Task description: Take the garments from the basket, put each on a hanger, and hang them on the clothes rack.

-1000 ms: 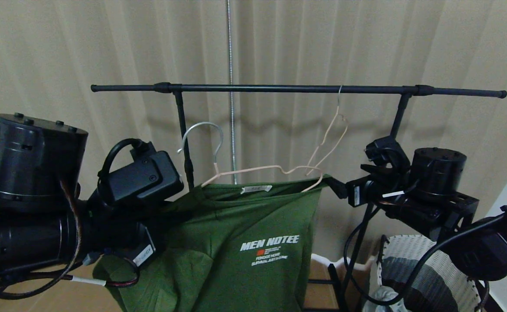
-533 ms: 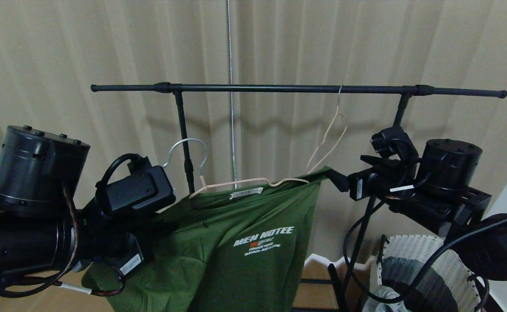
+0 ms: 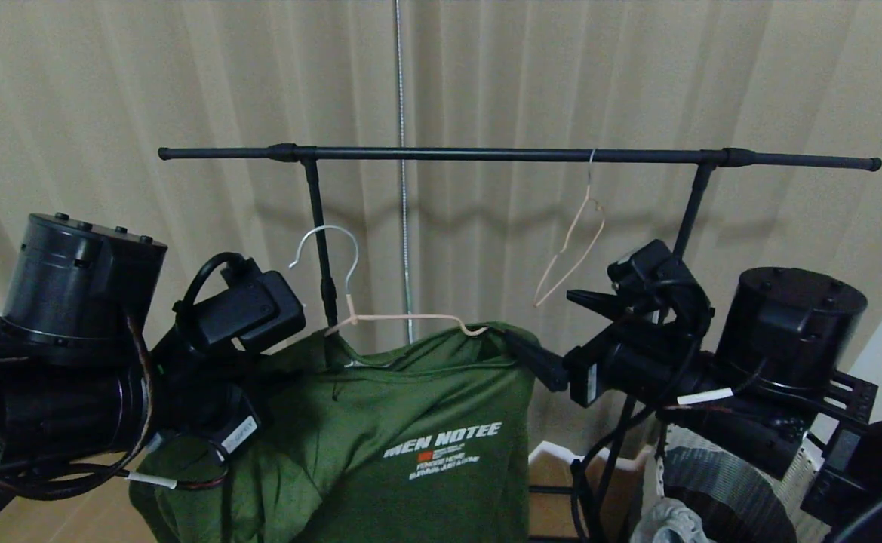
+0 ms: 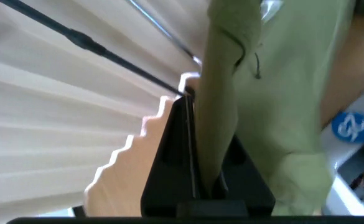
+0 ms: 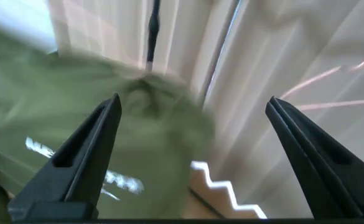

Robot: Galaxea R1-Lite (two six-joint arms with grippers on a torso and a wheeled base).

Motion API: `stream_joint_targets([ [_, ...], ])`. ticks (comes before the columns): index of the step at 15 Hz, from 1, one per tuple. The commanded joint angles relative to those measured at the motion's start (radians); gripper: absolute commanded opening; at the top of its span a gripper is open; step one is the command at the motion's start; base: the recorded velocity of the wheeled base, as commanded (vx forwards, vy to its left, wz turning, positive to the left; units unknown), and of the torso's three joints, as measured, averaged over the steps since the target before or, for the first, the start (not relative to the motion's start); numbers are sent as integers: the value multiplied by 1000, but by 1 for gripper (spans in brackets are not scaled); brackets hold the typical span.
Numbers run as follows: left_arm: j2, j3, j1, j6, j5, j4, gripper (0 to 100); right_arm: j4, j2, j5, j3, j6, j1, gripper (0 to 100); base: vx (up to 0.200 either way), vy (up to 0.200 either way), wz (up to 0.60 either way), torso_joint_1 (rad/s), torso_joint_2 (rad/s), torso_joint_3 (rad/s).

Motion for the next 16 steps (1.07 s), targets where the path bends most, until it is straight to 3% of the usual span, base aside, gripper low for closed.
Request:
stream_joint_targets([
  [1,4,1,-3,-27,1,-37,0,-2,-28,1,70,-33,23,100,0,0,0,0,0,0],
  [5,13,1,-10,-40,-2,-94,0,-7,-48,10,61,-69,22,100,0,0,0,0,0,0],
  [11,34,7,-73,-51,-24,-207,0,3,47,25,-119,-277,17,100,0,0,0,0,0,0],
  [16,37,9,-144,-50,-25,-207,0,35,145,24,-234,-333,10,100,0,0,0,0,0,0],
])
